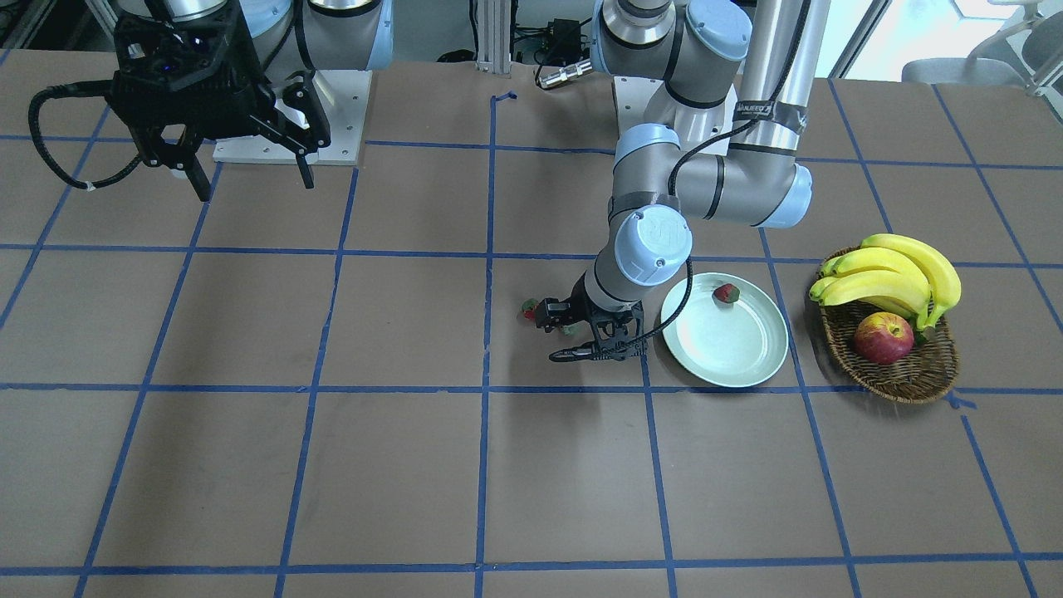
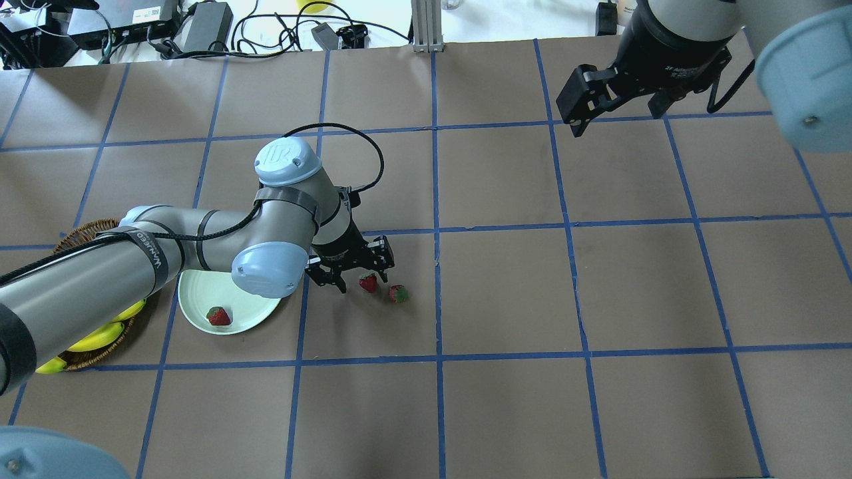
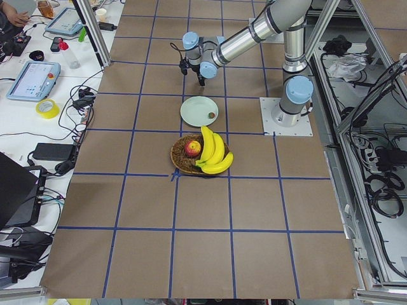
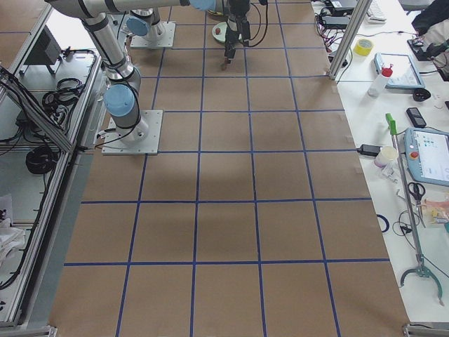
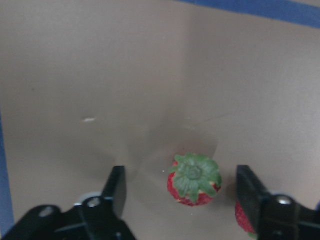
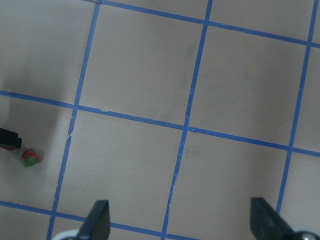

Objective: Collect all strawberries into plate
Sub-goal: 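Return the left gripper to the strawberries and grasp another, then carry the strawberry over the plate and open the left gripper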

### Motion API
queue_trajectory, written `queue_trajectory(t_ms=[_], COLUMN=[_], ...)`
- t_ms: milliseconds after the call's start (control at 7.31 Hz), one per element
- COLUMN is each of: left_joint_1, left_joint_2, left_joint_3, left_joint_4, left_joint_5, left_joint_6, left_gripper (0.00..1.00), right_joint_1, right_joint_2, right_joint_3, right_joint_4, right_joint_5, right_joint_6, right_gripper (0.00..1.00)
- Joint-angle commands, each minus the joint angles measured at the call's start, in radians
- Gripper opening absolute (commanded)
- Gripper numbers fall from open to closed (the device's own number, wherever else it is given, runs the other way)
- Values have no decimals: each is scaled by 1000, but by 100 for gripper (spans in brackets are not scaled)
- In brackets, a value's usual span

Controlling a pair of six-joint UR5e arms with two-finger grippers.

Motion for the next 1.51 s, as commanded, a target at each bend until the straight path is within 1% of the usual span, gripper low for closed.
queue_trajectory(t_ms=[0, 137, 274, 411, 548, 684, 821, 958, 1369], left_joint_1=[-2, -2, 2, 9, 23, 64, 118, 156, 259], left_joint_2=[0, 1, 25, 38, 38, 39, 43, 46, 44], left_joint_3=[0, 9, 29, 84, 183, 290, 322, 304, 183], left_joint_4=[-1, -1, -3, -50, -150, -282, -333, -328, -302], left_joint_5=[8, 13, 42, 131, 158, 193, 298, 325, 326], left_joint_6=[-4, 0, 9, 13, 19, 100, 233, 341, 358], left_gripper=[0, 0, 0, 0, 0, 0, 0, 0, 0], right_joint_1=[3, 1, 3, 3, 3, 3, 1, 1, 3], right_joint_2=[1, 1, 1, 1, 1, 1, 1, 1, 4], right_joint_3=[2, 2, 2, 2, 1, 1, -1, 1, 1], right_joint_4=[0, 0, 0, 0, 0, 0, 0, 0, -2], right_joint_5=[2, 2, 0, 2, 2, 2, 2, 2, 3], right_joint_6=[-1, -1, -1, -1, -1, -1, -1, -1, -1], right_gripper=[100, 100, 100, 100, 100, 100, 100, 100, 100])
